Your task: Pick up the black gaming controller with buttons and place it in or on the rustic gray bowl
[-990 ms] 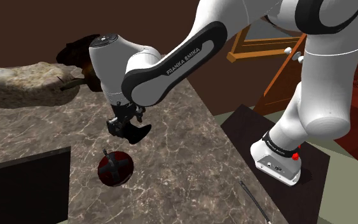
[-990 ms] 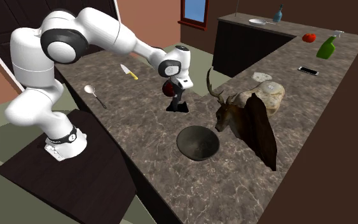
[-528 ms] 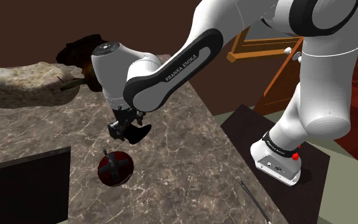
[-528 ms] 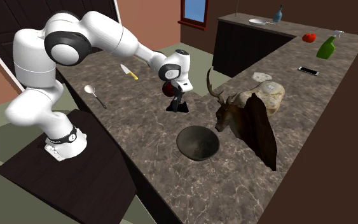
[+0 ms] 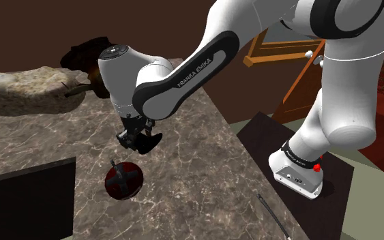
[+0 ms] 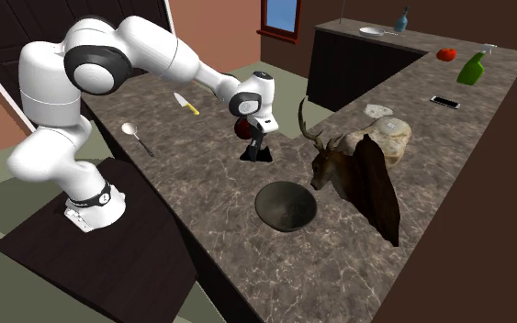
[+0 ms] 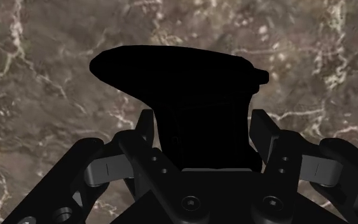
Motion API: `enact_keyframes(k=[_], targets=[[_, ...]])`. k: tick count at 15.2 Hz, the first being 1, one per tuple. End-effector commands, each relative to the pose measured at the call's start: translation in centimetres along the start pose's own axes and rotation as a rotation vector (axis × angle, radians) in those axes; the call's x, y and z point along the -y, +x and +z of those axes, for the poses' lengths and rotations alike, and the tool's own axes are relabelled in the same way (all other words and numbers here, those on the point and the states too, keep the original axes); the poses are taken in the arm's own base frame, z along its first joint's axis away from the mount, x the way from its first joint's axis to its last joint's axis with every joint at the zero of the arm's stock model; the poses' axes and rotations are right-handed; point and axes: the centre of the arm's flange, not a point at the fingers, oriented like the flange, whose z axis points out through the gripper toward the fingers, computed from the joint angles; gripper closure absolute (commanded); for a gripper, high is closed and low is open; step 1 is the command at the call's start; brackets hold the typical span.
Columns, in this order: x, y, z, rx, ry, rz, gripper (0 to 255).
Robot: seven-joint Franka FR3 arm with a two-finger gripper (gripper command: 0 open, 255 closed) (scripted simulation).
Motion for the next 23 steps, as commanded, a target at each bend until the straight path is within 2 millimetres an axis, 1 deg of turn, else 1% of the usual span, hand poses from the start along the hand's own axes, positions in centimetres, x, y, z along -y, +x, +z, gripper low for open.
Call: enact_keyframes(k=[1,5,23], targets=[[0.0,0.0,0.0,0.000,0.000,0.000,255],[0.0,0.0,0.0,0.000,0.000,0.000,255],[-0.4,-0.7,-9.5,0.000,0.000,0.000,255]])
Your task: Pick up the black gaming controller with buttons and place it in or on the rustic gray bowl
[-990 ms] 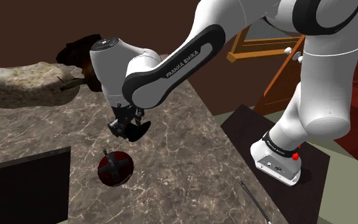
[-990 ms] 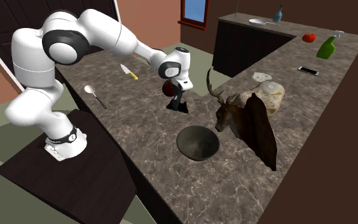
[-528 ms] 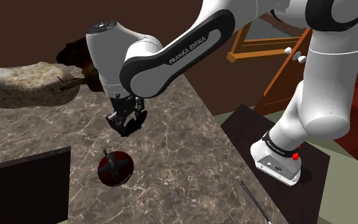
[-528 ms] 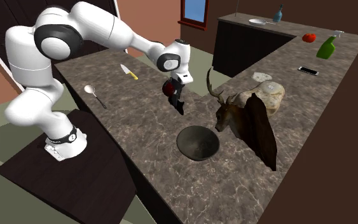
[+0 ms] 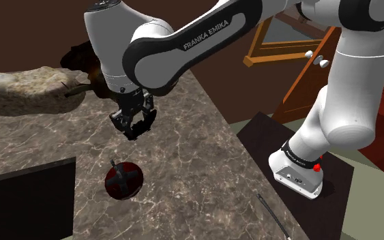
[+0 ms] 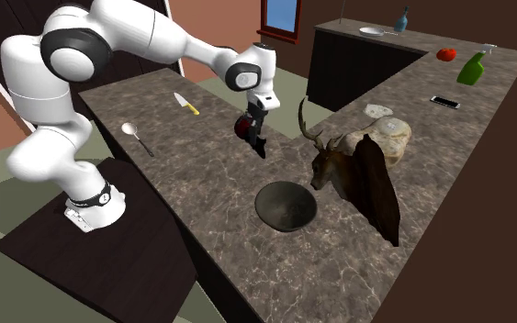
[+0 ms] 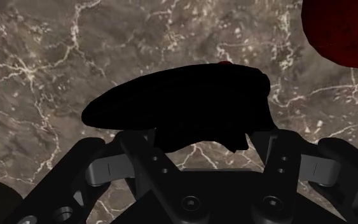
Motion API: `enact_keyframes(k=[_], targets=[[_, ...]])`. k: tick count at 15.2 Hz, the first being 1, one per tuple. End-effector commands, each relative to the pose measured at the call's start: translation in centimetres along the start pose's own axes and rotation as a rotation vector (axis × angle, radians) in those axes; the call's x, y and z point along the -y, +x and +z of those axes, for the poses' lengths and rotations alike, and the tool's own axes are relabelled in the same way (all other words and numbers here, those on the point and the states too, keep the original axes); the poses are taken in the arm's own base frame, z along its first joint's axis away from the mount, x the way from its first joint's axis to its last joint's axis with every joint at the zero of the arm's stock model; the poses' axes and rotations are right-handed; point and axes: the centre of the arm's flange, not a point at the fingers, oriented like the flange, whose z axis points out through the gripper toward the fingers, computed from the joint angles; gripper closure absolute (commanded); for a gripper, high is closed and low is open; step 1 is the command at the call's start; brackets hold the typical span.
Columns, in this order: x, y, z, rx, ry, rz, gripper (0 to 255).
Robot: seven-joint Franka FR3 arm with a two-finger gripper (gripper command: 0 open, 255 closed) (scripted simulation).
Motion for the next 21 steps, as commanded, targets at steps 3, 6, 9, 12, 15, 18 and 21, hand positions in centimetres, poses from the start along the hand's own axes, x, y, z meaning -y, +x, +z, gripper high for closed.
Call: enact_keyframes(k=[3,6,9,12,15,18,21], targets=[[-0.1,-0.2,-2.1,0.000,0.000,0.000,255],[-0.2,-0.3,-3.7,0.000,0.000,0.000,255],[-0.3,-0.4,-5.3,0.000,0.000,0.000,255],[-0.3,-0.5,-6.9,0.000,0.000,0.000,255],[-0.4,-0.6,-8.2,0.000,0.000,0.000,255],[-3.8,1.4,-8.2,0.000,0.000,0.000,255],[-7.2,3.5,-8.3,0.000,0.000,0.000,255]])
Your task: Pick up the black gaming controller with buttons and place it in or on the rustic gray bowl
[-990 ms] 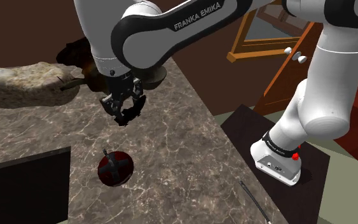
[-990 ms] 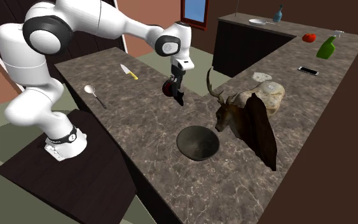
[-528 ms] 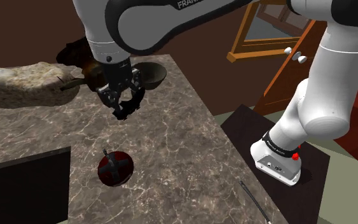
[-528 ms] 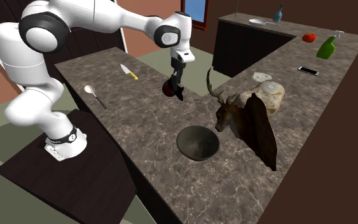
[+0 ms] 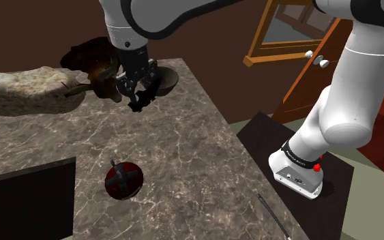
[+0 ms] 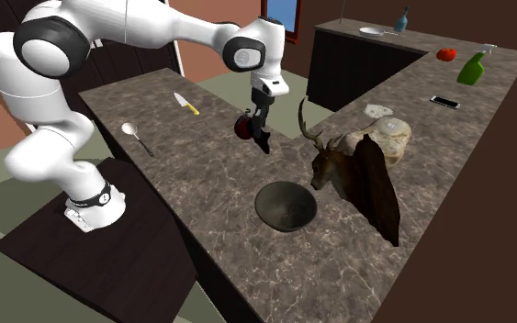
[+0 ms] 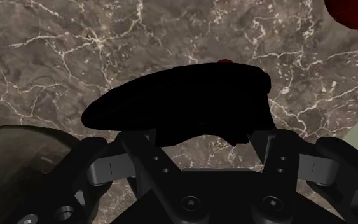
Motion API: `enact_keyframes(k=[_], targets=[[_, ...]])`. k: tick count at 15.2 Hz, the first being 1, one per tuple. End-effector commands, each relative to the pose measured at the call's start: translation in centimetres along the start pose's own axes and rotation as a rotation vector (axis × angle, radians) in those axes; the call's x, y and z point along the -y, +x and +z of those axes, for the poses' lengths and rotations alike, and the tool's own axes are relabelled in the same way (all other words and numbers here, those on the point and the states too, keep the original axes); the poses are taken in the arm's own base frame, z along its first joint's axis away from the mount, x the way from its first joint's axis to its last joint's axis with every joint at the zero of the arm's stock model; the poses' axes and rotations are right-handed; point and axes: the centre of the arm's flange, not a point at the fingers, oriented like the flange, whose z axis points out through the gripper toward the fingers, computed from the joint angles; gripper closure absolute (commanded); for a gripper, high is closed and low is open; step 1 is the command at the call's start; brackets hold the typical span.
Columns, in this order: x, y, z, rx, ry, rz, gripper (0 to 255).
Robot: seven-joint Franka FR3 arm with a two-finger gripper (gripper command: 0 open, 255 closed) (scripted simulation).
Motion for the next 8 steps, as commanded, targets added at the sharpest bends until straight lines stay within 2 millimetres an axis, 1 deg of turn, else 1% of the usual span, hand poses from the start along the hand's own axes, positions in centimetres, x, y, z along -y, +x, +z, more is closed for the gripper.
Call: enact_keyframes(k=[1,8], targets=[[-2.3,1.5,-0.2,0.000,0.000,-0.001,255],[-10.2,6.3,-0.3,0.000,0.000,-0.001,255]])
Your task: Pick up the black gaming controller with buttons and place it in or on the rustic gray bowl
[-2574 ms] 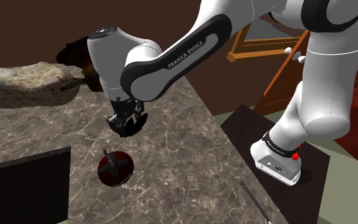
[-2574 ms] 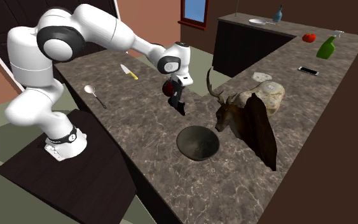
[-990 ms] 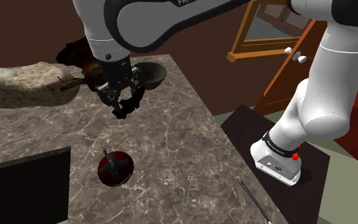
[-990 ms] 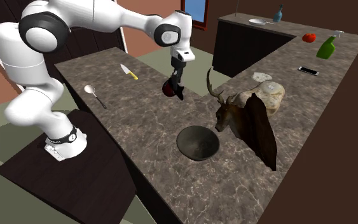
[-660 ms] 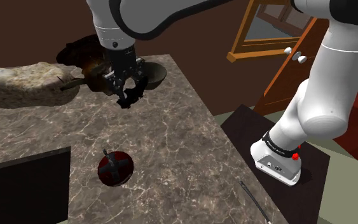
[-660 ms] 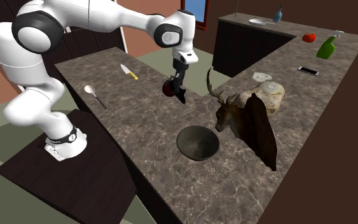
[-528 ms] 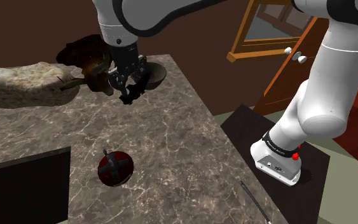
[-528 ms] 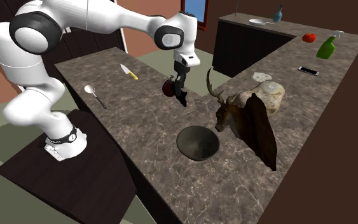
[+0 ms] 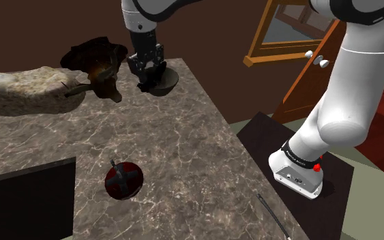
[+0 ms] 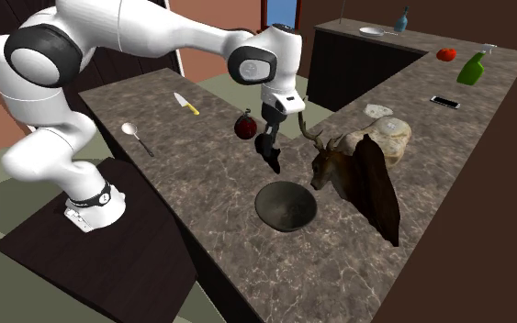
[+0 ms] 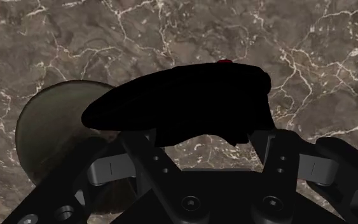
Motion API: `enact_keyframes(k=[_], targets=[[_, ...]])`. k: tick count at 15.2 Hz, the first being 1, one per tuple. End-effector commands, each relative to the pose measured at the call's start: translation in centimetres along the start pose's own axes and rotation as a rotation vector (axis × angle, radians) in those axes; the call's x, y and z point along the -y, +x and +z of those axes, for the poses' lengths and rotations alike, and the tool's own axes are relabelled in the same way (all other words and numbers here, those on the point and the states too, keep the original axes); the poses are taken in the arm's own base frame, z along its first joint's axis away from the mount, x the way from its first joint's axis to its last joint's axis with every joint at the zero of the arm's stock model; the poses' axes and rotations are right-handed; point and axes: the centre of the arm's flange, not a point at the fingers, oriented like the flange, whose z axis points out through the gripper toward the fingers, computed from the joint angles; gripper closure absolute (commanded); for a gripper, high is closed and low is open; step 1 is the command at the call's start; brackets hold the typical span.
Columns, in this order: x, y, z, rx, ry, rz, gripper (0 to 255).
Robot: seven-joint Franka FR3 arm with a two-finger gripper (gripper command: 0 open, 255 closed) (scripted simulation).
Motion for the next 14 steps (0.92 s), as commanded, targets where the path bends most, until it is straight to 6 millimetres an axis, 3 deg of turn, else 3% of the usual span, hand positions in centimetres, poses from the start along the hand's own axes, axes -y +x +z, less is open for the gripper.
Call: enact_keyframes(k=[1,10,14], targets=[[-2.3,1.5,0.0,0.000,0.000,-0.001,255],[-12.4,7.6,-0.2,0.000,0.000,-0.001,255],[-12.3,7.7,2.0,0.000,0.000,-0.001,255]])
